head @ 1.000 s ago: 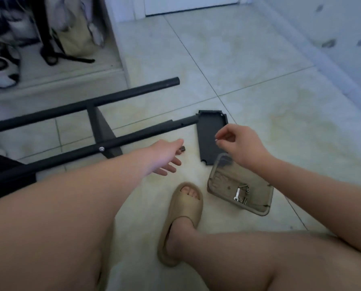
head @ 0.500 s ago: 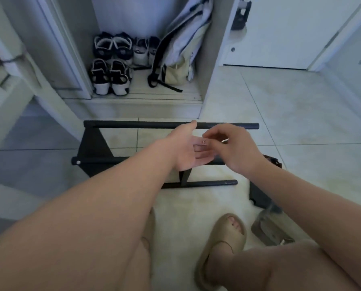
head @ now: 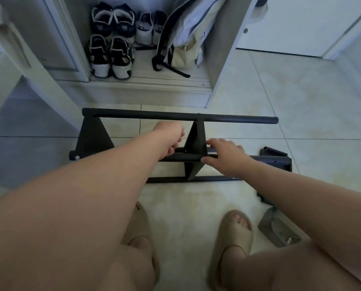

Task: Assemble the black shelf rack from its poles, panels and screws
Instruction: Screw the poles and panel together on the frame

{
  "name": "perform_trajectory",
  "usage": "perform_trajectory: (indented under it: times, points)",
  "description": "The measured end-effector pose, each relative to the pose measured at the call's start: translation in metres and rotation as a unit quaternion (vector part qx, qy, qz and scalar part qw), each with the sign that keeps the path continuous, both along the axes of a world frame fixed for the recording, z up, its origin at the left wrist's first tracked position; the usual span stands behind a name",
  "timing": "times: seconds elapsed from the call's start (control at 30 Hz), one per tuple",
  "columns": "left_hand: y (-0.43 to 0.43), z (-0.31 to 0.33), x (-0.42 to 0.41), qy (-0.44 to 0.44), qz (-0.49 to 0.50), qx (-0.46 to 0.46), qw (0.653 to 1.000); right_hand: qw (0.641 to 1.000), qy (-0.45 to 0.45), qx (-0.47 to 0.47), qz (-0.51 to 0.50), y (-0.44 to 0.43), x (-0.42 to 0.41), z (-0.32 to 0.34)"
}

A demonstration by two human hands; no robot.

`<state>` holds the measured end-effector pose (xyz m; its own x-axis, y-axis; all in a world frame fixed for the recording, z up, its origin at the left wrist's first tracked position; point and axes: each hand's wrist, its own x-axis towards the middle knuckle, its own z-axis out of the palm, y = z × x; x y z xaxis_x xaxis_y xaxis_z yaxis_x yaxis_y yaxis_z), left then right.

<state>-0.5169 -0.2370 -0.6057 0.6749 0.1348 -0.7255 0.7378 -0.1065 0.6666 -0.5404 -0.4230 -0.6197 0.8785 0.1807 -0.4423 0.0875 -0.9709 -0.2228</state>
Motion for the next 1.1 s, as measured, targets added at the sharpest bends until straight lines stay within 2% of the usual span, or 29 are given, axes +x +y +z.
perform_trajectory:
  times: [0.03, 0.1, 0.2, 0.27, 0.47, 0.7, 1.1]
  points:
    - [0.001, -0.007, 0.003, -0.026, -0.052, 0.075, 0.995, 1.000, 0.012, 0.009, -0.006, -0.001, 0.003, -0.005]
    - [0.002, -0.020, 0.006, -0.076, -0.176, 0.196, 0.962, 0.999, 0.025, 0.020, -0.009, -0.005, 0.010, -0.013]
    - [-0.001, -0.036, 0.012, -0.110, -0.298, 0.244, 0.916, 0.998, 0.052, 0.036, -0.005, -0.013, 0.019, -0.021]
    - [-0.005, -0.044, 0.017, -0.120, -0.325, 0.240, 0.907, 0.995, 0.072, 0.063, -0.005, -0.017, 0.022, -0.024]
    - [-0.021, -0.056, 0.029, -0.120, -0.339, 0.170, 0.918, 0.995, 0.052, 0.079, 0.038, -0.022, 0.022, -0.030]
    - [-0.022, -0.058, 0.024, -0.062, -0.369, 0.094, 0.923, 0.993, 0.061, 0.087, 0.048, -0.023, 0.000, -0.033]
    - [-0.028, -0.059, 0.025, -0.064, -0.360, 0.123, 0.923, 0.995, 0.001, 0.101, 0.006, -0.029, -0.001, -0.035]
